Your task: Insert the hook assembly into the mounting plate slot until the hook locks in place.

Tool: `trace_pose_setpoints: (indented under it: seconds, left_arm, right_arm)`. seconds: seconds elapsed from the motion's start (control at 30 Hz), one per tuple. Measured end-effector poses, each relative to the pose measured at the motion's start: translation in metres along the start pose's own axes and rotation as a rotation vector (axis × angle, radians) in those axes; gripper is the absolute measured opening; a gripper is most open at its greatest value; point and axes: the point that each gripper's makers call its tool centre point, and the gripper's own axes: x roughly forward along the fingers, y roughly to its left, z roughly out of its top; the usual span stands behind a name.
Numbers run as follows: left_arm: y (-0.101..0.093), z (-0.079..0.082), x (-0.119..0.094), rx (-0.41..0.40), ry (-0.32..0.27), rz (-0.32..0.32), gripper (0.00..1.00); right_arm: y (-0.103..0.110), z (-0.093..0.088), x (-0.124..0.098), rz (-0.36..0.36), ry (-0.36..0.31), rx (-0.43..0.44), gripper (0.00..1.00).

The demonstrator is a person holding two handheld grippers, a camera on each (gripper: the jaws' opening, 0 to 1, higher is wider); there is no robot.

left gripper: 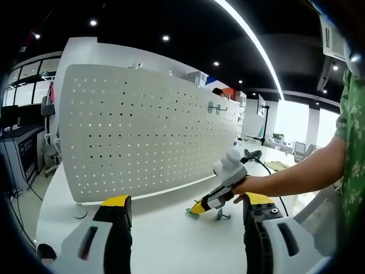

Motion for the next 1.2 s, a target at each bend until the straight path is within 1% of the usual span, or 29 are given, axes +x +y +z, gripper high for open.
trace_pose_setpoints:
  seconds: [0.23,0.6,0.87,1.03,1.2]
  left_arm:
    - [-0.002,0.002,0.000,0.006,-0.003,-0.001,0.82]
    - [-0.006,0.007,0.002,0.018,-0.008,-0.012,0.81]
    - [-0.009,0.012,0.001,0.026,-0.018,-0.014,0.81]
    - [-0.012,0.015,0.001,0.032,-0.021,-0.020,0.80]
    - [-0.016,0.020,0.001,0.042,-0.027,-0.026,0.80]
  right_arm:
    - [0.001,0.008,-0.010,-0.005,-0.031,-0.008,0.01]
    - [0.000,0.027,-0.032,-0.026,-0.112,-0.034,0.01]
    - [0.007,0.044,-0.051,-0.035,-0.185,-0.056,0.01]
    - [0.012,0.059,-0.068,-0.047,-0.246,-0.074,0.01]
    - [0.014,0.069,-0.084,-0.063,-0.294,-0.094,0.01]
